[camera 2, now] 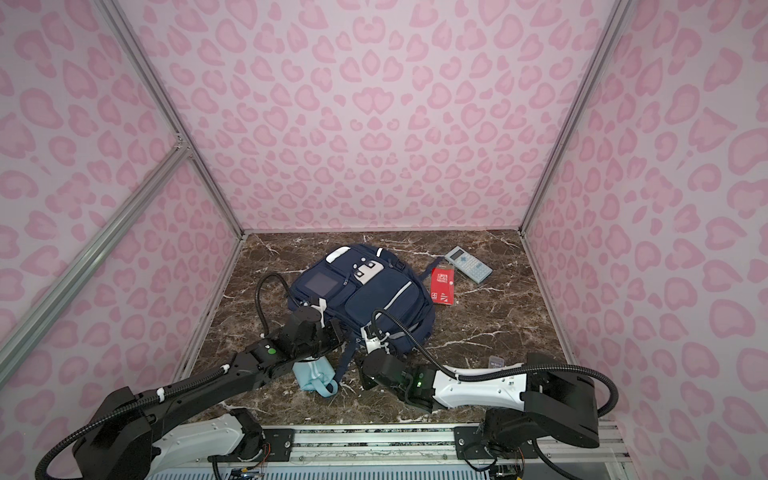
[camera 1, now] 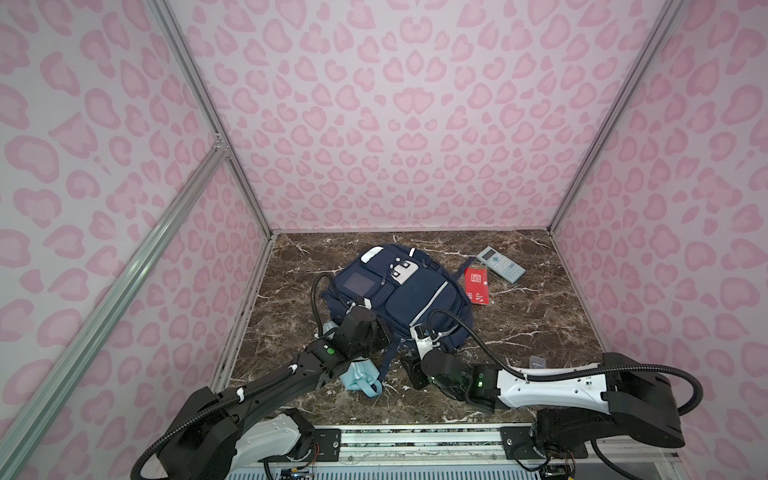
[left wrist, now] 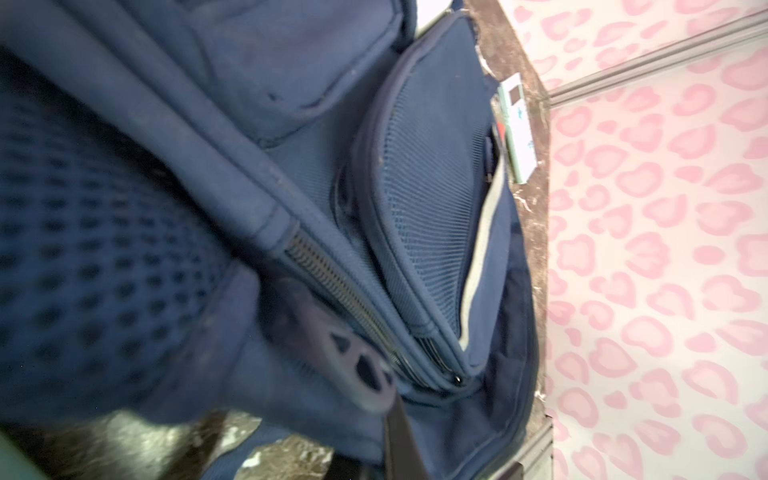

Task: Pack books, pencil case, and school supplies into a backpack
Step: Zip the student bag at the center of the table.

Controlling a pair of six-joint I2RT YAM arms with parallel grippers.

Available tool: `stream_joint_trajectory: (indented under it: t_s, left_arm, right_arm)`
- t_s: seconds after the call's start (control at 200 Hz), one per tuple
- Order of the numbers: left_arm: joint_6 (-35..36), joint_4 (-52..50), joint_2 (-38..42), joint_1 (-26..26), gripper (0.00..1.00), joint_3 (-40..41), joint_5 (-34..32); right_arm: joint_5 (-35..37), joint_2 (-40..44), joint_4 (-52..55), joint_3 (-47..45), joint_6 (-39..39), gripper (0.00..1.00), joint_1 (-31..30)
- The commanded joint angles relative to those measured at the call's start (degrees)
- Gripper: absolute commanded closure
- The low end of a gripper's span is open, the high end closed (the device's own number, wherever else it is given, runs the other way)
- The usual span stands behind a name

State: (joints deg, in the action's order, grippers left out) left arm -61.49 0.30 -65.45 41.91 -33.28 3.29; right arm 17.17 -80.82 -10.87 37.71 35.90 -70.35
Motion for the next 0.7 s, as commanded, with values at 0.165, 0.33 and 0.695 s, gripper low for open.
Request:
stream_joint_trajectory:
  t_s: [0.165,0.33,0.695]
  left_arm:
    - [-0.53,2.66,1.81,1.14,0.98,-0.96,1.75]
    - [-1.41,3.87,1.83,2.55,0.98,-0.12,2.3]
    - [0.91,-0.27,2.15,1.83,0.98,-1.32,0.02]
  right_arm:
    - [9.91,-3.87,-1.14,4.3,-3.91,0.48,1.42]
    - [18.45,-6.96,1.77,8.11,-4.6,0.56,0.75]
    - [17.93,-4.47,8.06,7.62,-2.57,1.0,1.79]
